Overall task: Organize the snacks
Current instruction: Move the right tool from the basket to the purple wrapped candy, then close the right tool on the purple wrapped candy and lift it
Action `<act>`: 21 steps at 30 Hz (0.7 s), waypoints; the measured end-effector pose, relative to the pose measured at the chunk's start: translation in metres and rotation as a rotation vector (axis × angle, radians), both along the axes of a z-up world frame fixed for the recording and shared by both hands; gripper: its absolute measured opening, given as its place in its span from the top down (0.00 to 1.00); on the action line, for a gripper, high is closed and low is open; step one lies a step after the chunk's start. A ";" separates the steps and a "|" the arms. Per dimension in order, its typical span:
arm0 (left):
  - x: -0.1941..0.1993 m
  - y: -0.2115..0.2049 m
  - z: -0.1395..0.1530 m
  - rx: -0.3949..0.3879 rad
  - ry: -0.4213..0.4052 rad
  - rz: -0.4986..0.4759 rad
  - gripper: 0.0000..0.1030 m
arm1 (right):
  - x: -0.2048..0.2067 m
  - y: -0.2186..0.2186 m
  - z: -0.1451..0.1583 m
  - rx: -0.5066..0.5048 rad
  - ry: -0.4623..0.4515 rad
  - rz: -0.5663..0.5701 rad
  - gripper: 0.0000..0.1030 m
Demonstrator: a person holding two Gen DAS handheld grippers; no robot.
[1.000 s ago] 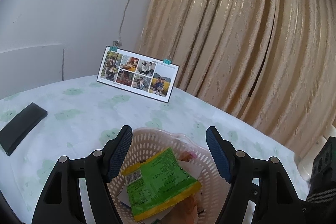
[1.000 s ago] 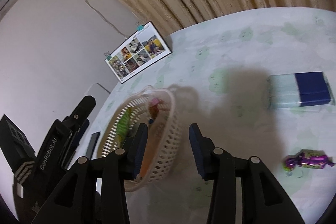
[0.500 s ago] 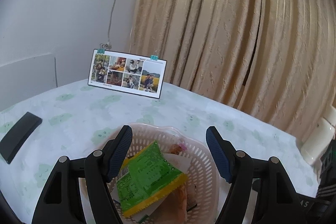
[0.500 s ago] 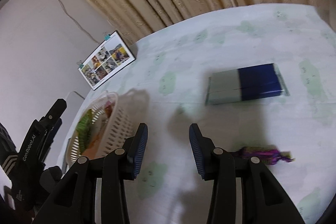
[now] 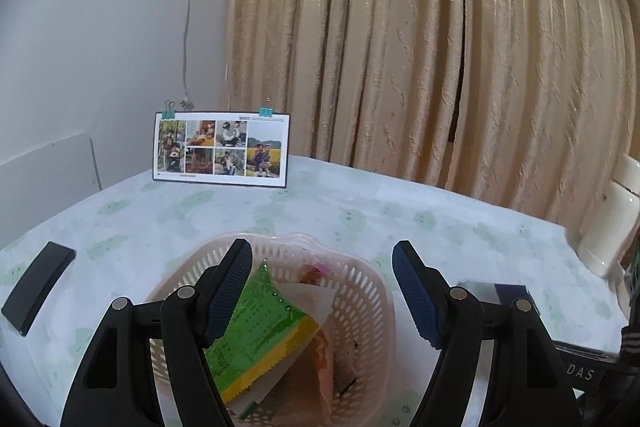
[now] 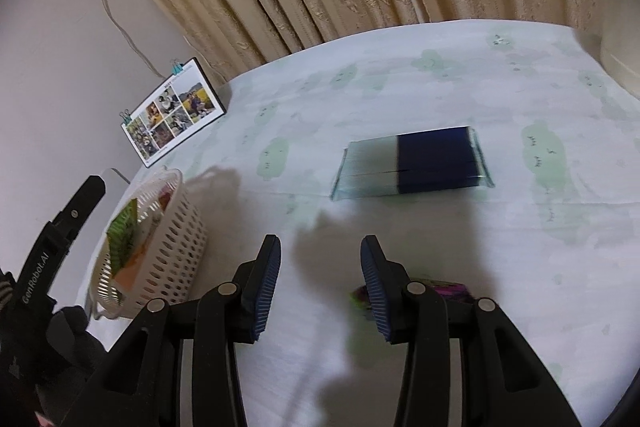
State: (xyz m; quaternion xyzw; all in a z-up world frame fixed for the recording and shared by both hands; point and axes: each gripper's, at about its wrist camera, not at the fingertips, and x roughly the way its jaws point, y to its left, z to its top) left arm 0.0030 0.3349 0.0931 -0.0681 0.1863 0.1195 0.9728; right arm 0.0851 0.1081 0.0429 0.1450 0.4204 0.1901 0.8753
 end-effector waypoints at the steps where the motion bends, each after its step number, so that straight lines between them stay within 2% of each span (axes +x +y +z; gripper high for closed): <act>1: 0.000 -0.001 0.000 0.005 0.001 -0.003 0.29 | 0.000 -0.002 0.000 -0.007 -0.002 -0.001 0.58; 12: 0.004 -0.012 -0.004 0.033 0.020 -0.038 0.29 | 0.002 -0.032 -0.011 -0.049 0.023 -0.016 0.56; 21: 0.003 -0.021 -0.006 0.050 0.024 -0.067 0.29 | 0.000 -0.032 -0.017 -0.091 0.037 0.019 0.56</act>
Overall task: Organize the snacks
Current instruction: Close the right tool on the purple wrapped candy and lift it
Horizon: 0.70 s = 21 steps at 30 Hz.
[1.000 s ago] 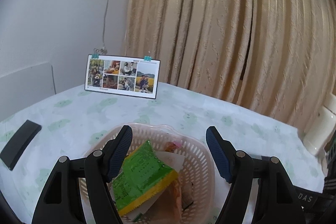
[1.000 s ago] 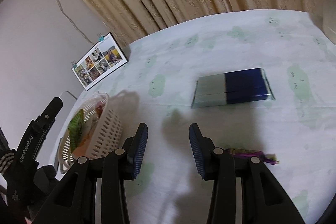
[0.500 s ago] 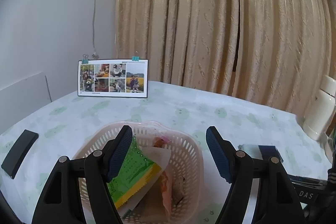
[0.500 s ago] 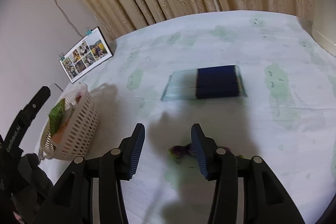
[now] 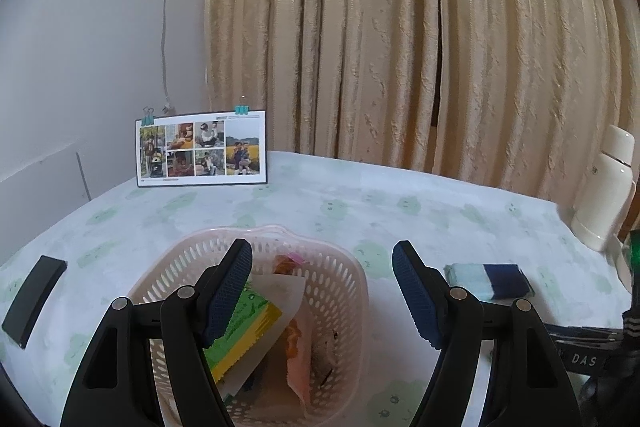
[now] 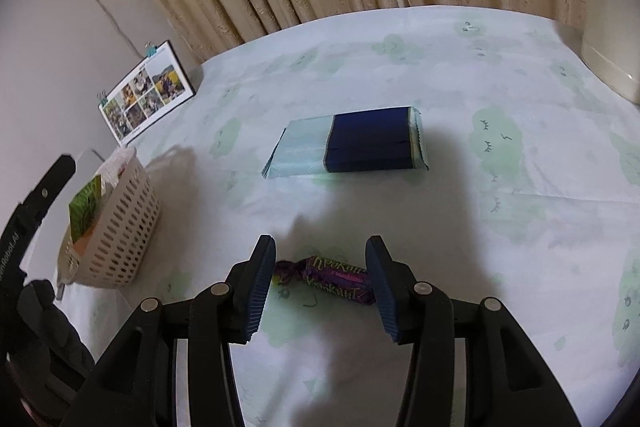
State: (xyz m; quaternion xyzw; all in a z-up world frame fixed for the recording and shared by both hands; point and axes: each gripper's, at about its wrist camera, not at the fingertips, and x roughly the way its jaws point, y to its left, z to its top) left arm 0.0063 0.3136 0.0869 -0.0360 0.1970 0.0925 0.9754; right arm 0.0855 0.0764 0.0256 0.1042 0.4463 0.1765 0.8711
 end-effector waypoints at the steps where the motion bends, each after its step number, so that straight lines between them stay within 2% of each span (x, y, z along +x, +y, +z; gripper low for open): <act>1: 0.000 -0.001 0.000 0.002 0.001 -0.003 0.29 | -0.001 0.002 0.000 -0.012 -0.002 0.011 0.56; 14: 0.000 -0.005 -0.001 0.012 0.010 -0.017 0.29 | -0.024 0.021 -0.004 -0.190 -0.034 0.122 0.57; 18: 0.000 -0.007 -0.002 0.017 0.011 -0.021 0.29 | -0.028 0.031 -0.005 -0.314 -0.077 0.125 0.75; 19: -0.001 -0.009 -0.002 0.019 0.010 -0.022 0.29 | -0.029 0.032 -0.005 -0.328 -0.083 0.125 0.81; 21: -0.001 -0.010 -0.002 0.021 0.009 -0.025 0.29 | -0.028 0.030 -0.005 -0.325 -0.081 0.119 0.85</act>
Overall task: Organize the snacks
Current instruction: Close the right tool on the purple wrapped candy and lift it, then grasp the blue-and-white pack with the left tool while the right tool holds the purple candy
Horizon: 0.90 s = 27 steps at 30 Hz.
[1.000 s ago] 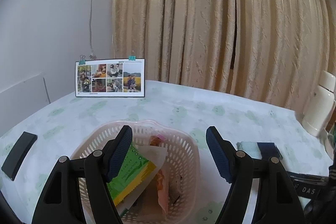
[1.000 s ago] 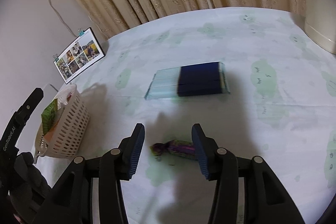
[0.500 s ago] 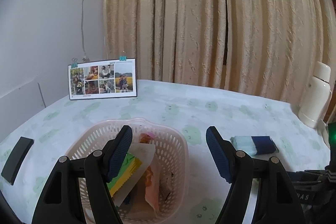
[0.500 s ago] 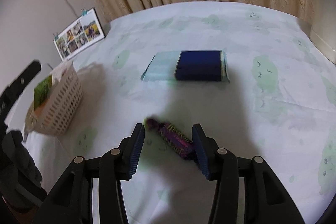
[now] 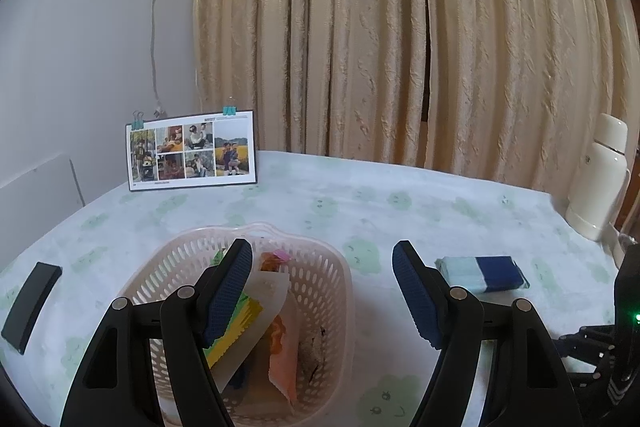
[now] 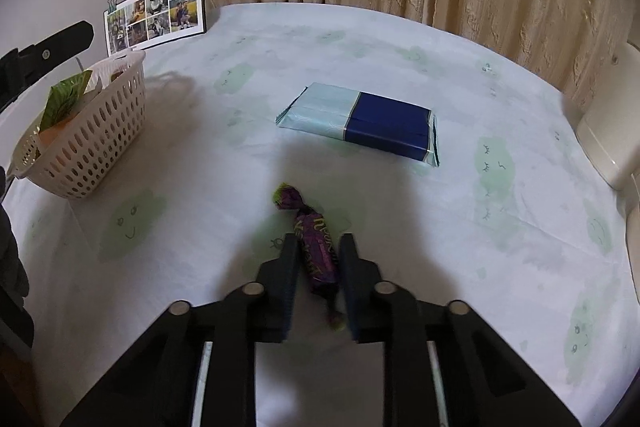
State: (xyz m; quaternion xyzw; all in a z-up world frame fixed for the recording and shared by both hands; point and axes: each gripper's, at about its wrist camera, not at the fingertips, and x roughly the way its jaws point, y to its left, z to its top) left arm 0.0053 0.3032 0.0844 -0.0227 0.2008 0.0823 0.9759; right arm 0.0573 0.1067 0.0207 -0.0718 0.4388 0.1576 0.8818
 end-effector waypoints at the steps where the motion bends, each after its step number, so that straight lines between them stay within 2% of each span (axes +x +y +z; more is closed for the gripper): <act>1: 0.000 -0.001 -0.001 0.000 0.000 -0.003 0.29 | 0.001 -0.001 0.000 0.003 0.001 -0.006 0.85; 9: 0.003 -0.018 -0.003 0.004 0.007 -0.073 0.29 | 0.009 -0.021 0.001 0.053 0.018 -0.087 0.86; 17: 0.014 -0.055 -0.005 0.066 0.044 -0.205 0.29 | 0.023 -0.043 0.001 0.102 0.032 -0.161 0.86; 24: 0.036 -0.089 -0.010 0.108 0.124 -0.346 0.29 | 0.029 -0.071 0.002 0.126 0.035 -0.232 0.86; 27: 0.053 -0.103 -0.020 0.115 0.193 -0.413 0.29 | 0.028 -0.081 0.002 0.138 0.039 -0.239 0.86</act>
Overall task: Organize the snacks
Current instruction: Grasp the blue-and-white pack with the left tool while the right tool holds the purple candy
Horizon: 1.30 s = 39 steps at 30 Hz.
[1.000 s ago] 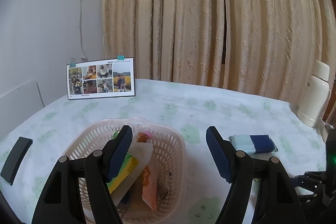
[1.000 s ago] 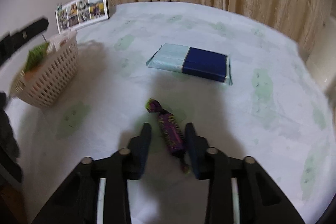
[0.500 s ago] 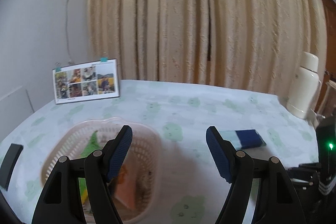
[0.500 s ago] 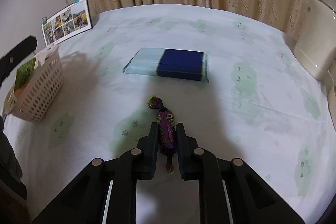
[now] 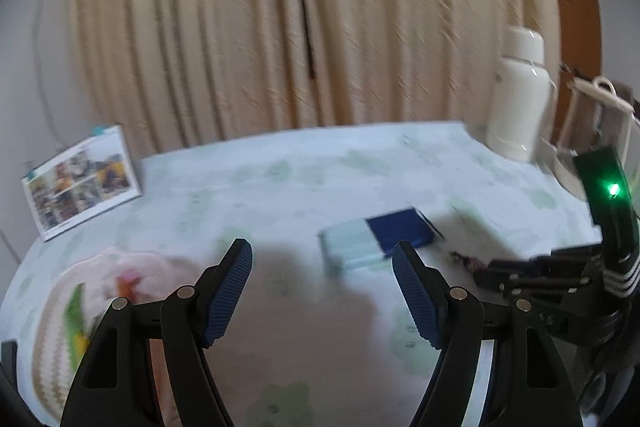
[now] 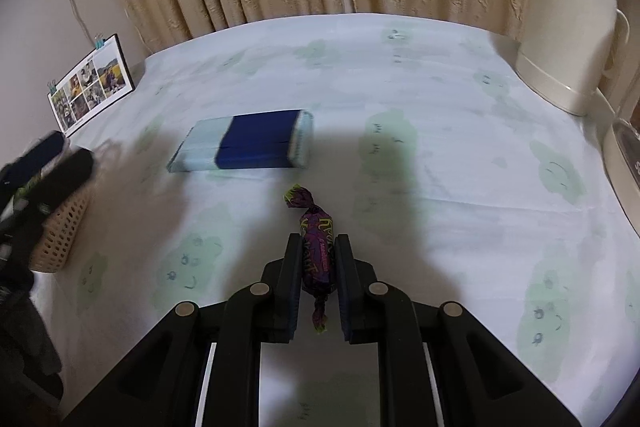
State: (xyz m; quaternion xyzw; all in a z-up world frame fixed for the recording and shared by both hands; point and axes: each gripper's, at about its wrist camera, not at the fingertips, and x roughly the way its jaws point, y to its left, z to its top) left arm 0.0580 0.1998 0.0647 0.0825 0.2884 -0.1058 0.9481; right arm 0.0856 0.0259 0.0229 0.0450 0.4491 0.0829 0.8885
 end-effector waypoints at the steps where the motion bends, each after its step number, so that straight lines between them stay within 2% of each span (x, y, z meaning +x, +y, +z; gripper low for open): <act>1: 0.006 -0.005 -0.004 0.008 0.026 -0.019 0.29 | 0.000 -0.002 0.000 0.006 0.002 0.000 0.86; 13: 0.075 -0.037 -0.056 0.152 0.234 -0.088 0.29 | -0.002 -0.009 -0.001 0.073 0.022 0.018 0.86; 23: 0.103 -0.061 -0.059 0.222 0.238 -0.145 0.28 | -0.003 -0.014 0.000 0.110 0.041 0.009 0.85; 29: 0.120 -0.082 -0.058 0.207 0.272 -0.213 0.25 | -0.003 -0.019 0.000 0.130 0.049 -0.002 0.85; 33: 0.132 -0.087 -0.059 0.217 0.278 -0.223 0.24 | -0.004 -0.020 0.001 0.133 0.050 -0.002 0.85; 39: 0.150 -0.073 -0.062 0.120 0.320 -0.187 0.19 | -0.005 -0.019 0.001 0.135 0.051 -0.004 0.84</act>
